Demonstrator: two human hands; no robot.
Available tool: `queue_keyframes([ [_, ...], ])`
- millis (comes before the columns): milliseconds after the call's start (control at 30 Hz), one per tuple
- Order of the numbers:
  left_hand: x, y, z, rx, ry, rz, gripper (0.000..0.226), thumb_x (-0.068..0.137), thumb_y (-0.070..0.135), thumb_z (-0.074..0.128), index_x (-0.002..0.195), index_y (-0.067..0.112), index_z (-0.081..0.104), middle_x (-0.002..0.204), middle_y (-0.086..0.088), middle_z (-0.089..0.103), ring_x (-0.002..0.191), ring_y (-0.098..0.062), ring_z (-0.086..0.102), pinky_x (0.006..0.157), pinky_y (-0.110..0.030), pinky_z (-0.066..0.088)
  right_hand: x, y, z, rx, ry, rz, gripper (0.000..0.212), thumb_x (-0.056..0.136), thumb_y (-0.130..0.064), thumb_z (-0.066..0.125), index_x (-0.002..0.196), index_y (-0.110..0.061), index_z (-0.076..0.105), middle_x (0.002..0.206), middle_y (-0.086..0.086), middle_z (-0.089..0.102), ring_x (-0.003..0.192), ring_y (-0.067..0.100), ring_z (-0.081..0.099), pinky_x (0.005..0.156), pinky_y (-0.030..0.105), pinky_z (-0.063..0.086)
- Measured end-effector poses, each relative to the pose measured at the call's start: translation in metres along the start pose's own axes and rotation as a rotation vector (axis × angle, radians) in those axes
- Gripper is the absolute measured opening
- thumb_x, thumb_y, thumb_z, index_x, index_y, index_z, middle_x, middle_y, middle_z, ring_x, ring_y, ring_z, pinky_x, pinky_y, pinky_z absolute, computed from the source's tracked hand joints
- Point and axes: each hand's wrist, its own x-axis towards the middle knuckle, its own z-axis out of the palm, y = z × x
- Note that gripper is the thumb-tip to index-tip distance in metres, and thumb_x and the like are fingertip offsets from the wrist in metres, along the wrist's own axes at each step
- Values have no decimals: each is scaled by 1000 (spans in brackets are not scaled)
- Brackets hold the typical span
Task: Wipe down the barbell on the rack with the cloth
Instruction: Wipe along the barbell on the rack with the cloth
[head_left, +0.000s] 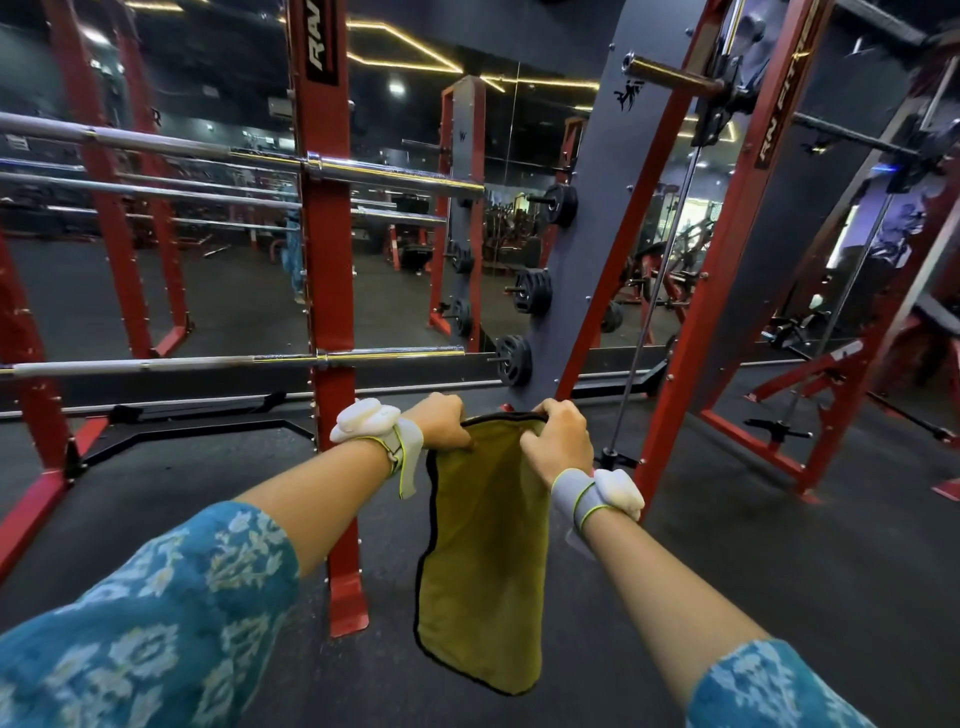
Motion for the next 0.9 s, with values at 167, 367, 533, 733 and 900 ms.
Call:
queue_keyframes([
  [167,2,5,1,-249,202,-34,21,86,16,61,104,6,58,107,-13,58,95,-27,58,81,-34,50,1,-7,-2,88,102,-15,20,82,-11,59,102,-10,63,108,10,56,95,33,56,76,38,47],
  [367,2,11,-7,-289,382,33,26,84,19,64,110,16,66,107,-8,65,100,-25,60,87,-37,51,1,-5,0,403,236,-43,16,77,-5,69,91,-7,63,90,8,61,81,22,58,71,22,42],
  [533,-1,8,-11,-566,451,41,13,75,20,75,88,21,73,86,-2,71,87,-18,65,81,-32,53,1,7,-2,997,-1,334,33,70,-12,83,99,-4,68,87,8,71,79,20,66,74,28,56],
  [733,-2,5,-9,-782,585,-101,38,61,30,87,91,23,63,94,3,63,91,-14,59,84,-28,50,-8,2,-3,1117,-241,355,5,87,-15,68,88,-11,70,95,11,71,83,22,67,81,37,55],
  [900,-18,7,-12,-1402,162,-163,50,65,38,82,105,13,63,105,-11,69,85,-19,67,77,-32,57,13,-9,-15,1320,-229,451,38,77,-26,73,106,0,69,105,21,69,97,36,67,86,47,54],
])
